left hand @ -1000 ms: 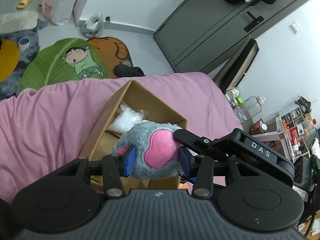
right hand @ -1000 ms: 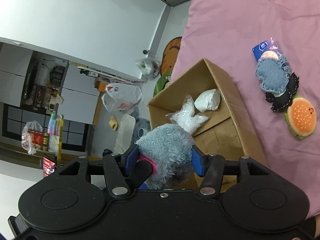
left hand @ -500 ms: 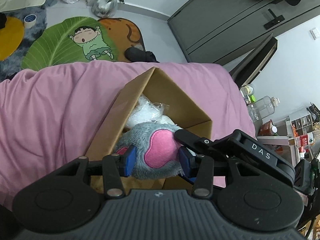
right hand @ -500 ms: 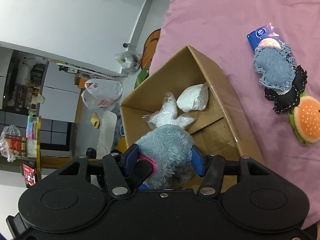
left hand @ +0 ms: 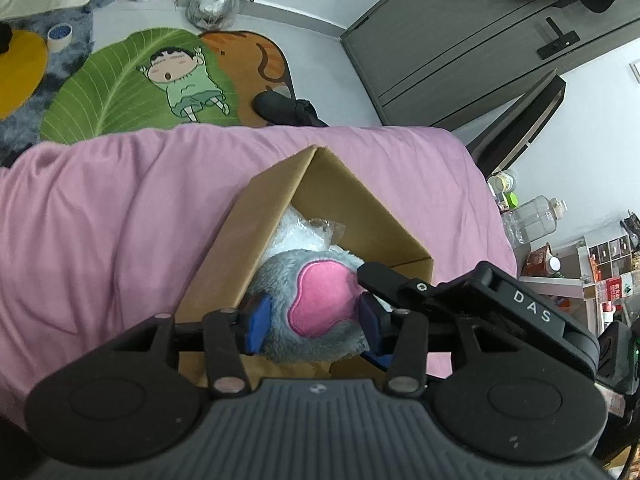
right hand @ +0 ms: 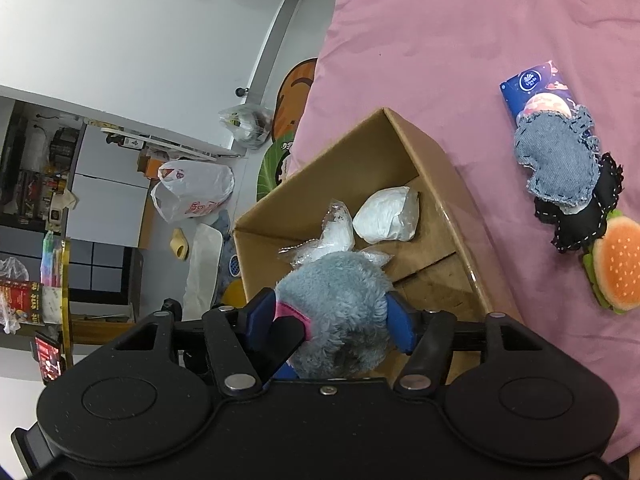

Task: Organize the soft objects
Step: 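Lower the grey plush into the cardboard box and open the right tool, then raise both tools from the box and move toward the denim plush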

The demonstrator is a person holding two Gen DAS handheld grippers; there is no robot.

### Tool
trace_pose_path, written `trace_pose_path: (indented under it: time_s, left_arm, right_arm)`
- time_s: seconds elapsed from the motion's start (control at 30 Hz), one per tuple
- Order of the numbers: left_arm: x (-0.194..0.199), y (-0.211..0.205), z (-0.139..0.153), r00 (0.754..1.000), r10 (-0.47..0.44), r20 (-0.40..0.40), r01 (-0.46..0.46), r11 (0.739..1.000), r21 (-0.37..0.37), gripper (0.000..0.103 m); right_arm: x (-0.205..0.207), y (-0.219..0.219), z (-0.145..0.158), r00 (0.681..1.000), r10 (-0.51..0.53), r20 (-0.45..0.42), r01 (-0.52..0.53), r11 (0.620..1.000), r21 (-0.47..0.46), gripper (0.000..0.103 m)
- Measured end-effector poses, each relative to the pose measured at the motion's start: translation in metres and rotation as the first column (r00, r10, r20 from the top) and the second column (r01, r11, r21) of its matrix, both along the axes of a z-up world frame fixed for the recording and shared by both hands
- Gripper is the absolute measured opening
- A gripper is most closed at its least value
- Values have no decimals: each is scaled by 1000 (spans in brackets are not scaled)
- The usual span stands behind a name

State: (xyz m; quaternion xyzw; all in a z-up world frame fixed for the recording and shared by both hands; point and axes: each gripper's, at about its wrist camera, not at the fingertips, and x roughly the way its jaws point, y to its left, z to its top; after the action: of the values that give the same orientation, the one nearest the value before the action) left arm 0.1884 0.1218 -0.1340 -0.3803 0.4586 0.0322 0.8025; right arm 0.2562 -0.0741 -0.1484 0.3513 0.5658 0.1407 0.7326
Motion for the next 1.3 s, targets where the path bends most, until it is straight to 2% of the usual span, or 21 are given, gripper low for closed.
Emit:
trace_pose_path:
  time_s: [0.27,0.37,0.53,0.73,1.07,1.3]
  left_arm:
    - [-5,5,9,1000,13,3,-13,1000,14,54]
    - [-8,2,15,1000,14,6,-14,1000,26,58]
    - [-14,-1,26,1000,24,15,-24,998,53,72]
    - [-28,-4,40,999,21,26,-23,996,86,81]
    - [-57,-11,62,999,-6,42,0,988,152,87]
    - [-76,-16,82,998,-28,58,14,975,223,94]
  right_arm:
    - [-4,-4,11,1000,-5,31,6,1000,-9,70]
    - [-7,-8,19,999,-12,51,13,1000,-14,73]
    - [-16,-13,29,997,-21,74,22,1000,-12,73]
    - [-31,-22,40,993,-27,118,29,999,-21,83]
    - [-59,-34,56,985,-12,175,22,998,-53,93]
    - [-80,-39,79,966,19,258,8,995,-102,98]
